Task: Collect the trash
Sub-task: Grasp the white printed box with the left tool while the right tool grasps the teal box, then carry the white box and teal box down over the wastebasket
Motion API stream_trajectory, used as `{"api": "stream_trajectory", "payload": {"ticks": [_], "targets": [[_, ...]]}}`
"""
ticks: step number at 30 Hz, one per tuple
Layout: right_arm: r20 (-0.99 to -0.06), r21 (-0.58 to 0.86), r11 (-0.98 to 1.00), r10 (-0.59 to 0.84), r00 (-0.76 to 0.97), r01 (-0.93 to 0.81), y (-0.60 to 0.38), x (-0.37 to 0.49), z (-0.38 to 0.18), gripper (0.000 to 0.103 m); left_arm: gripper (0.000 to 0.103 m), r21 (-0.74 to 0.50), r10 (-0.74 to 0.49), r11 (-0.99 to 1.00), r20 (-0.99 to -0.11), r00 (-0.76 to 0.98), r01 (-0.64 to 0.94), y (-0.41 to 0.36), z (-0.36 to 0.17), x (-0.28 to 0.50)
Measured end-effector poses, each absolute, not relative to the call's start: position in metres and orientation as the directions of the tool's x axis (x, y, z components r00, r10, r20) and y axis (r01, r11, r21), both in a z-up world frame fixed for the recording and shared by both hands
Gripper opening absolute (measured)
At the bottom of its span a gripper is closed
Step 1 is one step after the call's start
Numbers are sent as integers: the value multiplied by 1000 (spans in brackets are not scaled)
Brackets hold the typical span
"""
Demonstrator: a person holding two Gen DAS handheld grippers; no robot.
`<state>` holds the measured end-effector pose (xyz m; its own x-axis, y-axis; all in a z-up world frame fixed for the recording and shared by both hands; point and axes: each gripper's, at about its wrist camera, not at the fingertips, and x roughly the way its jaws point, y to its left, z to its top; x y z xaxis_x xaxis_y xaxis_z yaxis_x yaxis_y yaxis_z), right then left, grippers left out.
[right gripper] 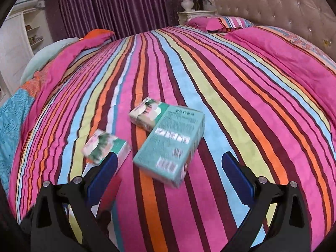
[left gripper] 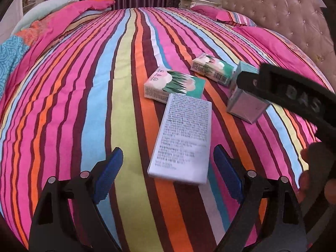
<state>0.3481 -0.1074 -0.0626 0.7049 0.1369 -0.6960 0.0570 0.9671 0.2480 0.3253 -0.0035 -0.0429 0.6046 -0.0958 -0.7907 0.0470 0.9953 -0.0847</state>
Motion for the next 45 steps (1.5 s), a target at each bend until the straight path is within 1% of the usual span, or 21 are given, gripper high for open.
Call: {"api": "stream_trajectory", "payload": {"ticks": [3,7,10,11,12,13,14,16,17,19,20,22,27,35,41,45], "targets": [[-706,257,964,140,694,67,-108,359,-67,95,85,-88,-96,995,-787,610,43,-3,-45,329],[-716,193,980,108,689,47,-103,370,-70,94,85,-61,-76,997,-787,613,45,-7,-50,332],[-736,183,982,102,669,52,-104,376,-76,94,85,-48,-64,998,-794,605,43,-8,-53,335],[-744,187,981,102,661,59,-105,378,-78,94,85,-42,-59,998,-793,606,43,-9,-54,335],[-752,194,979,106,651,66,-107,379,-81,92,82,-36,-54,998,-792,608,42,-9,-53,335],[-758,201,977,111,643,68,-108,380,-83,88,76,-28,-49,999,-792,609,44,-10,-53,336],[-765,212,975,123,632,67,-109,380,-86,86,74,-25,-48,999,-792,609,47,-11,-53,336],[-774,229,972,151,615,50,-110,377,-89,67,70,-18,-48,998,-791,610,55,-11,-53,336],[-775,228,973,156,612,41,-110,375,-90,62,69,-16,-48,998,-791,610,58,-11,-53,336],[-771,224,974,161,616,26,-111,369,-89,57,57,-10,-42,998,-786,617,54,-9,-52,334],[-768,230,973,170,617,17,-112,365,-87,55,55,-13,-39,999,-785,619,47,-7,-51,333],[-766,230,973,178,617,5,-113,359,-85,52,55,-41,-55,998,-784,618,37,-2,-50,333],[-759,202,979,166,630,-15,-119,338,-76,52,55,-49,-66,998,-775,629,45,-2,-42,323],[-747,224,975,179,640,-11,-133,304,-63,52,54,-53,-68,998,-770,634,43,-3,-28,292],[-732,243,970,203,650,-29,-137,271,-52,52,54,-89,-85,996,-771,631,25,3,-20,260],[-731,242,970,208,650,-39,-139,250,-49,52,55,-88,-85,996,-773,628,26,1,-19,237]]}}
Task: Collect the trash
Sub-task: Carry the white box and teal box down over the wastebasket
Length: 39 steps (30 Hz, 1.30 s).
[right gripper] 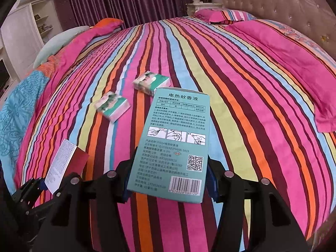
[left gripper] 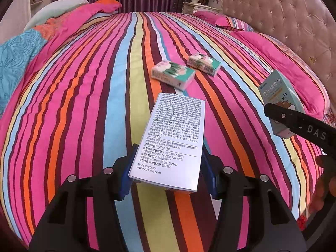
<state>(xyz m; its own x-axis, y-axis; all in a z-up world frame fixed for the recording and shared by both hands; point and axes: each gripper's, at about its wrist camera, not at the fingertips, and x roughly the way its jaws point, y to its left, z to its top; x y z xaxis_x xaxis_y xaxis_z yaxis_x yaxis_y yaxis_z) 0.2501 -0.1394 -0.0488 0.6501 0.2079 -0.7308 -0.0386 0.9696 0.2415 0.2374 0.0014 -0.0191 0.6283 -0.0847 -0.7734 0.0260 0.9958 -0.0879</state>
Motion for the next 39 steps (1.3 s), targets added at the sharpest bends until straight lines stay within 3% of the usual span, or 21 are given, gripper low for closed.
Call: {"api": "stream_trajectory", "payload": {"ticks": [23,39], "targets": [[-722,228,968,242,648,-108,-143,130,-42,52,55,-60,-86,996,-773,629,64,-2,-13,112],[-767,303,939,342,543,-163,-135,45,-70,52,55,-87,-115,993,-814,569,77,14,-38,16]]}}
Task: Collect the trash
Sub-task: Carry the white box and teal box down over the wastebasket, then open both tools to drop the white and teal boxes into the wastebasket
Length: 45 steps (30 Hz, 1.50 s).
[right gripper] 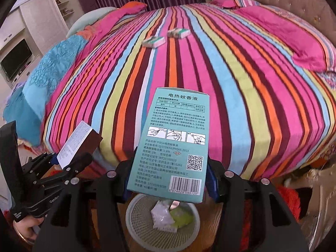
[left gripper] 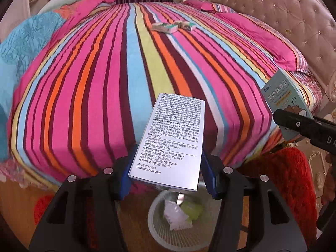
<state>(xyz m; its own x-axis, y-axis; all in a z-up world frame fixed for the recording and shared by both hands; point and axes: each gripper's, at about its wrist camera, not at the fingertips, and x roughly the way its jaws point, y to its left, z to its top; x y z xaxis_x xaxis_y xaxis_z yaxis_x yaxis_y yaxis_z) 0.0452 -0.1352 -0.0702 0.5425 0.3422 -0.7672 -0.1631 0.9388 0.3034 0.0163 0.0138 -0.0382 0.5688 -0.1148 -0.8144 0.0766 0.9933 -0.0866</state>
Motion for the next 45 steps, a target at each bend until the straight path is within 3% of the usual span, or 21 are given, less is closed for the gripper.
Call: {"api": "stream_trajectory", "payload": {"ticks": [16,32,45], "targets": [[-842,386,914,403,358,-123,-123,4,-123,52,54,-119,-146,989,-884,444,87,10,-83,-29],[-866,499,867,499,43,-9,-110,9,-197,52,55,-169,-179,984,-956,234,62,5,-141,-24],[-880,456,888,461,-116,68,-100,16,-236,52,55,-196,-197,980,-979,59,25,2,-185,-14]]}}
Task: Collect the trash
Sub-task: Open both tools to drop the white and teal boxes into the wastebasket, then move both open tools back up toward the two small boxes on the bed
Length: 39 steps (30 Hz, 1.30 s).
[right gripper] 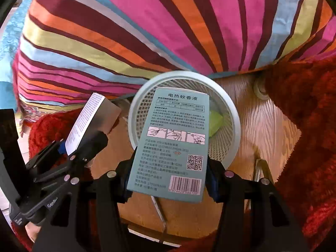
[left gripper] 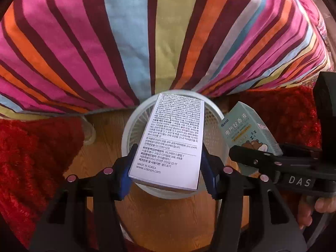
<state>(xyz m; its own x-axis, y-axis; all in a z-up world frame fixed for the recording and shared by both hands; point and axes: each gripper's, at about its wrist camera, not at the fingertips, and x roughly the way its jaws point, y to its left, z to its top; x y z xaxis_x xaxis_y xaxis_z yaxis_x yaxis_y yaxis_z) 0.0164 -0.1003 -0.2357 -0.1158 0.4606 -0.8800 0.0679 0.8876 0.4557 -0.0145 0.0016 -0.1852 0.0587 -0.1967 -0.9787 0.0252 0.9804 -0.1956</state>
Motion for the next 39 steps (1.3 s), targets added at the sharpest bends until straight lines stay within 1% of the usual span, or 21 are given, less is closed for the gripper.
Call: {"api": "stream_trajectory", "payload": {"ticks": [5,15,17,18,19,20,21,22,24,39], "targets": [[-876,448,891,454,-160,76,-98,16,-252,52,55,-191,-191,981,-982,11,25,-1,-196,-11],[-875,438,896,443,-195,73,-93,20,-262,52,55,-169,-166,985,-983,-82,26,-2,-212,-13],[-873,440,895,446,-198,78,-93,20,-264,53,55,-158,-155,987,-983,-104,25,-3,-217,-13],[-873,437,896,444,-204,81,-94,20,-266,55,59,-155,-152,988,-982,-110,24,-2,-219,-13],[-875,429,899,438,-208,90,-95,20,-267,61,64,-145,-142,989,-983,-117,21,-1,-220,-13],[-875,424,900,436,-208,103,-97,20,-268,67,65,-133,-131,991,-984,-125,11,1,-221,-13],[-873,427,897,442,-206,117,-99,20,-269,79,70,-136,-135,991,-982,-131,1,2,-223,-14],[-870,434,891,453,-195,130,-101,21,-268,82,73,-152,-152,988,-979,-138,-10,4,-224,-14],[-874,433,892,451,-182,132,-102,21,-265,82,75,-155,-155,988,-978,-137,-14,5,-223,-14],[-881,429,894,446,-157,128,-104,20,-259,82,75,-137,-138,990,-987,-78,-8,5,-208,-13]]}}
